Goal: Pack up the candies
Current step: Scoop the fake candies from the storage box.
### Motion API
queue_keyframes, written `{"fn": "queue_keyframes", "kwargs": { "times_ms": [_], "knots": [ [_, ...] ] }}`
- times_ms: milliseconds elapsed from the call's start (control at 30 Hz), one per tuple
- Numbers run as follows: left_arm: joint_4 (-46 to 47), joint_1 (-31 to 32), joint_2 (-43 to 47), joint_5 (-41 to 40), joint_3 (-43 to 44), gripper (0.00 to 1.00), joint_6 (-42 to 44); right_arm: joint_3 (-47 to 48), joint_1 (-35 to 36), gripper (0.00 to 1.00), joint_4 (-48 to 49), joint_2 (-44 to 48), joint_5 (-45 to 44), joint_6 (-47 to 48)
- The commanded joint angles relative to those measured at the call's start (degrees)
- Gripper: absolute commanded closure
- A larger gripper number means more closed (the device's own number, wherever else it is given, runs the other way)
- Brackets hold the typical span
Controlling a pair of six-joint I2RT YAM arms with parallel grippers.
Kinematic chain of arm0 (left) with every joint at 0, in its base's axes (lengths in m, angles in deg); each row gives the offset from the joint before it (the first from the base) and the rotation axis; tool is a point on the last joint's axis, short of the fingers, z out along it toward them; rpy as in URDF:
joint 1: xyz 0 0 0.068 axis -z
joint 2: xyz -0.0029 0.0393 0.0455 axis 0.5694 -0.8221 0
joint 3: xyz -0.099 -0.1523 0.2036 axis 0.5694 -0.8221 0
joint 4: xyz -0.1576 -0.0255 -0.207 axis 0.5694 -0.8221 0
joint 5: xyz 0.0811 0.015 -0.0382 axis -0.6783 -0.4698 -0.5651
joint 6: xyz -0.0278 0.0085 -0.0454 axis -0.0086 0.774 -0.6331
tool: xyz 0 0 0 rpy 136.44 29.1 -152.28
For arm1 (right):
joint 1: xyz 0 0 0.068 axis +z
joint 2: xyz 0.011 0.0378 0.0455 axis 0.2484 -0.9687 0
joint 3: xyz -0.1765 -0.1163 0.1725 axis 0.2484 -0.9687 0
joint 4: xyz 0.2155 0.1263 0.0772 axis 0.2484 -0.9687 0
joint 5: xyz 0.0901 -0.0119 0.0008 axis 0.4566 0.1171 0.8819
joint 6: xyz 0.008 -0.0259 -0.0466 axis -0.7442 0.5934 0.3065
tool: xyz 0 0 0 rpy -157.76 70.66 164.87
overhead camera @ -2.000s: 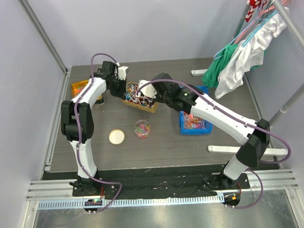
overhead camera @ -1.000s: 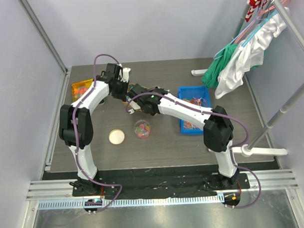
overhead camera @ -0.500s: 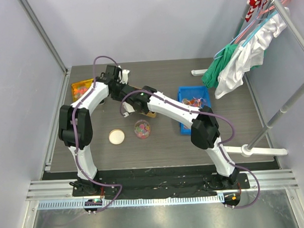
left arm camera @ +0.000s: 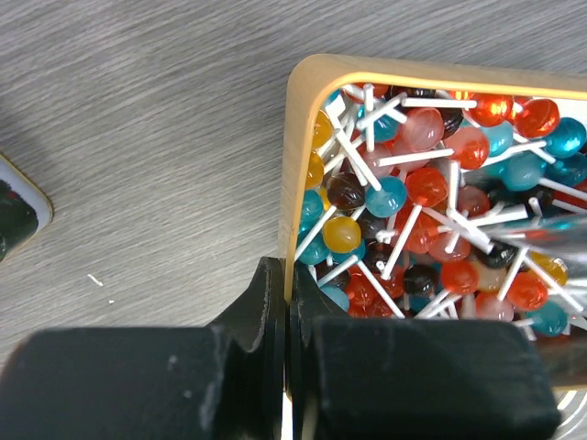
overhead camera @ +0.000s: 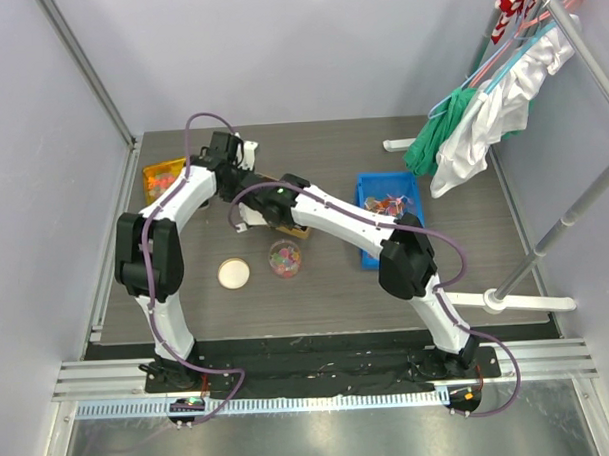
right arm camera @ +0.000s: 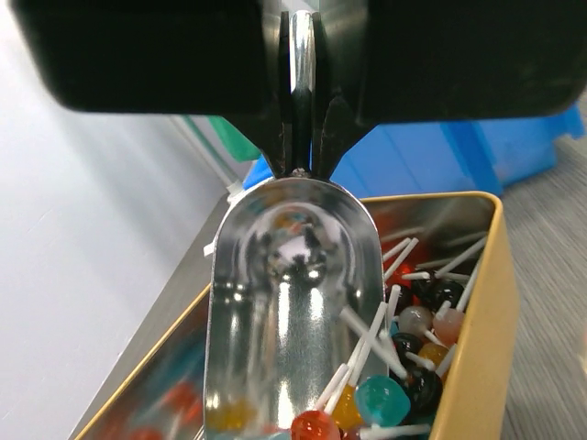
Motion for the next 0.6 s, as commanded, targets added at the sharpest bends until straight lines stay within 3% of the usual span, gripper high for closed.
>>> {"fn": "queue_keyframes", "kwargs": {
  "times_ms": [0, 333, 567],
  "knots": [
    [6.01, 0.14, 7.00, 4.22, 1.59, 1.00, -3.02, -1.21, 3.39, 0.99, 1.00, -2.66, 2.74, -5.16],
    [6.54, 0.14, 8.31, 3.26, 0.98, 1.00, -3.73, -0.42, 4.46, 0.99, 8.92, -4.25, 2.73, -9.83],
    [6.71, 0.05, 8.49, 3.35, 0.63, 1.00, -3.64, -0.95, 2.53, 0.99, 11.47, -2.58, 8.43, -15.79]
  ]
}}
